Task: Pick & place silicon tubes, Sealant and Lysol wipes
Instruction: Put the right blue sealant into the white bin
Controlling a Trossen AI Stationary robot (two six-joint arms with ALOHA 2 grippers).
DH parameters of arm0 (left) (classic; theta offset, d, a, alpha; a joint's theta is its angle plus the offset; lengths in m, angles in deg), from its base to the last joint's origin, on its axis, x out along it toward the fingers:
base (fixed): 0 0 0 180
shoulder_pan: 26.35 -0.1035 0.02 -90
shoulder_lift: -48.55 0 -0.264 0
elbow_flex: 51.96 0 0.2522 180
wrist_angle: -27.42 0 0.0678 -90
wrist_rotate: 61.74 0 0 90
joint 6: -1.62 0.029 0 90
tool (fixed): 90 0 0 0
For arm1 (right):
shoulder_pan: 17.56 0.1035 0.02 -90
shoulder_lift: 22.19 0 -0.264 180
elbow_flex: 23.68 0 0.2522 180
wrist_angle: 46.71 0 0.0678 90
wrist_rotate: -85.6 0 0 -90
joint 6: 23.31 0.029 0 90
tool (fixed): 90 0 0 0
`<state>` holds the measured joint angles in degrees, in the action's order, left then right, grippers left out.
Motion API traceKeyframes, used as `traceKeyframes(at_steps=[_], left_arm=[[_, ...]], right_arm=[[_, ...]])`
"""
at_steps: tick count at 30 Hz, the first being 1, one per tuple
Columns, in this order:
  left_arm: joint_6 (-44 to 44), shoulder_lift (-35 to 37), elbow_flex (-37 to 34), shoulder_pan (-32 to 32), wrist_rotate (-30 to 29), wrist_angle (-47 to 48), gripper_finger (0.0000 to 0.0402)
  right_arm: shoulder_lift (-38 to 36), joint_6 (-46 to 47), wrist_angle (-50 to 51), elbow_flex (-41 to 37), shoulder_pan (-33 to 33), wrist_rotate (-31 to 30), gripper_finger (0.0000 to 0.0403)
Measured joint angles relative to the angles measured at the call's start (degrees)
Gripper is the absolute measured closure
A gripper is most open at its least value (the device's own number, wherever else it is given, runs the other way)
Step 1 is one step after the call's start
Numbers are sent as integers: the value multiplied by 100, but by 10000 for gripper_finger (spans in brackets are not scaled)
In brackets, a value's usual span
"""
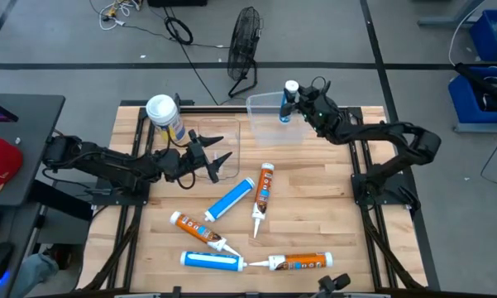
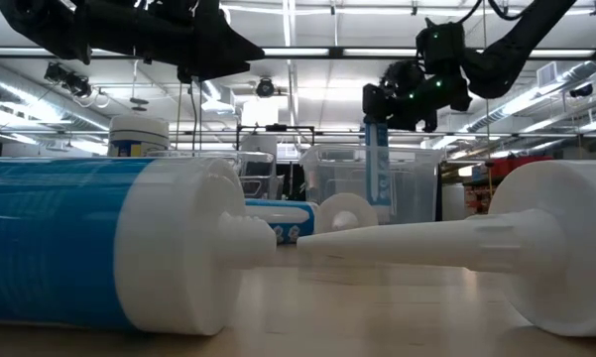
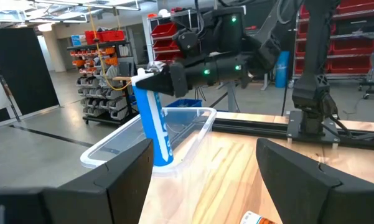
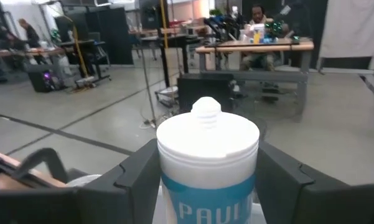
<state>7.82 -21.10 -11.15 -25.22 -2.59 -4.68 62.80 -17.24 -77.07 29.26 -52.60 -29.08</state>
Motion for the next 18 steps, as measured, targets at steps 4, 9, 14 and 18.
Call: traceKeyframes(at_steps=[4,9,14,18], left_arm=[[4,0,0,-1,0,3,113],[4,0,0,-1,0,3,113],[4,0,0,0,0,5,113],[0,0,0,2,0,4,113]], right_arm=[[13,-4,-9,0,-40,-1,193],[13,35,35,0,-92,24,193],[13,-8,81,0,-92,25,193],[13,-54,94,0,-90,28,193]])
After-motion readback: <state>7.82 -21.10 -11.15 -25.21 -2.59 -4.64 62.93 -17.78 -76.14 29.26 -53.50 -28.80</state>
